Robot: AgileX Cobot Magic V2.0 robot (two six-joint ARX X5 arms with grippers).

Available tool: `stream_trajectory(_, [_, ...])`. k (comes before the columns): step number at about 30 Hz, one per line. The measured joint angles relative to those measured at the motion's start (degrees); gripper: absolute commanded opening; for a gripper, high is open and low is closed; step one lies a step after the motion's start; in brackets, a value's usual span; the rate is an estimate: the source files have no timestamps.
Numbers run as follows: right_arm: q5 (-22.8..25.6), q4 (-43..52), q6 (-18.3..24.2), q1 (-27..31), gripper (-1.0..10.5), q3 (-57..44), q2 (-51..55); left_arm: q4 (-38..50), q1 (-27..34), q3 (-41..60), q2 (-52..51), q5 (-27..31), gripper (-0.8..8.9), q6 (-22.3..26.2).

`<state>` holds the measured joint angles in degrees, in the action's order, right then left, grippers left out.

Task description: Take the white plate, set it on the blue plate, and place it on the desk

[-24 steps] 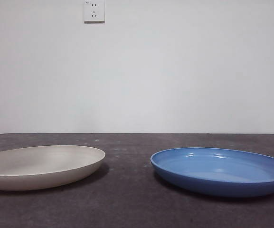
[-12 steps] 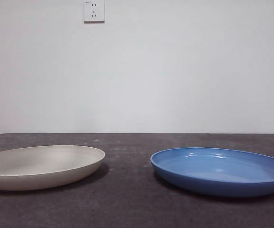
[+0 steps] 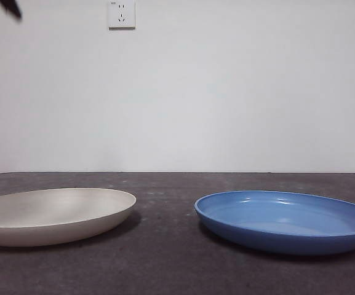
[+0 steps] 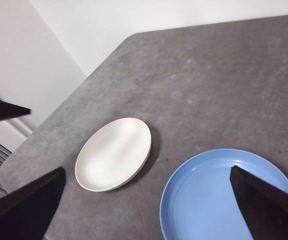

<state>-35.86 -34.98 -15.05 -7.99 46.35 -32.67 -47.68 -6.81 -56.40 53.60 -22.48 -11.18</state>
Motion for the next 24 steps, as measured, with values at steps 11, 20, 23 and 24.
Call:
stream_trajectory(11, [-0.1,-0.6,0.0,0.0,5.7,0.0,0.0,1.6,6.9,0.0,20.9,-5.0,4.97,1.5])
stream_trajectory(20, [-0.2,-1.5,0.0,0.0,5.7,0.0,0.0,6.1,8.7,0.0,31.5,-5.0,4.96,2.7])
stream_trajectory(23, [-0.2,-1.6,0.0,0.0,5.7,0.0,0.0,7.1,8.8,0.0,33.9,-5.0,4.96,2.8])
stream_trajectory(24, [-0.2,-1.6,0.0,0.0,5.7,0.0,0.0,7.4,8.8,0.0,34.7,-5.0,4.96,2.8])
